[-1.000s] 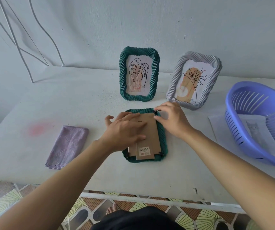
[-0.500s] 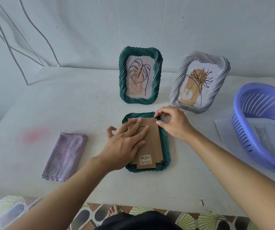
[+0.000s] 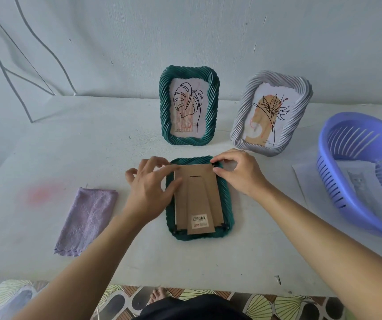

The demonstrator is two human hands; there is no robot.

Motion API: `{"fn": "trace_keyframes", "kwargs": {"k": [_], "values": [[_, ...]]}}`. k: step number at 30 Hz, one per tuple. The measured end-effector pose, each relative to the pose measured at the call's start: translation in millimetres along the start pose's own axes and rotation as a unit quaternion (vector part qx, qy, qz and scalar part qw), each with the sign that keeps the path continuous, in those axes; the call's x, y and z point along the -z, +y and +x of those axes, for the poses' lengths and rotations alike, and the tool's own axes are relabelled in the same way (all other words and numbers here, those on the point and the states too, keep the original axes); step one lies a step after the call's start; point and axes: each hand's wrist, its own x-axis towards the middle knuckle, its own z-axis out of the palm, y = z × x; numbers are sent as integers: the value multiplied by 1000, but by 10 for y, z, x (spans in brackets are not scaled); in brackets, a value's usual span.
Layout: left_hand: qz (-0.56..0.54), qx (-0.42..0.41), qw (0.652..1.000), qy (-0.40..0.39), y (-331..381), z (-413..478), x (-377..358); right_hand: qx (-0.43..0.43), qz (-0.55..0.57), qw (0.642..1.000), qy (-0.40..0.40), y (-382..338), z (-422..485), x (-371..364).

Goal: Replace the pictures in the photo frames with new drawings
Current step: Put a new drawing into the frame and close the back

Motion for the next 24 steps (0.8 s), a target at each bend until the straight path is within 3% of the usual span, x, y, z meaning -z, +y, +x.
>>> {"fn": "trace_keyframes", "kwargs": {"k": [5,11,18,24], "values": [[16,43,997,-55,-94,207,88,13,-79,996,32,-49,-36,-118],[-19,39,994,-105,-148,324,131,1,-85,995,55,-66,-53,-169],[-68,37,988,-134,-212,490,106,-12,-84,994,69,-94,-49,-199],[-68,41,991,-103,-217,469,100,-26,-79,994,73,-107,-57,-217]]}}
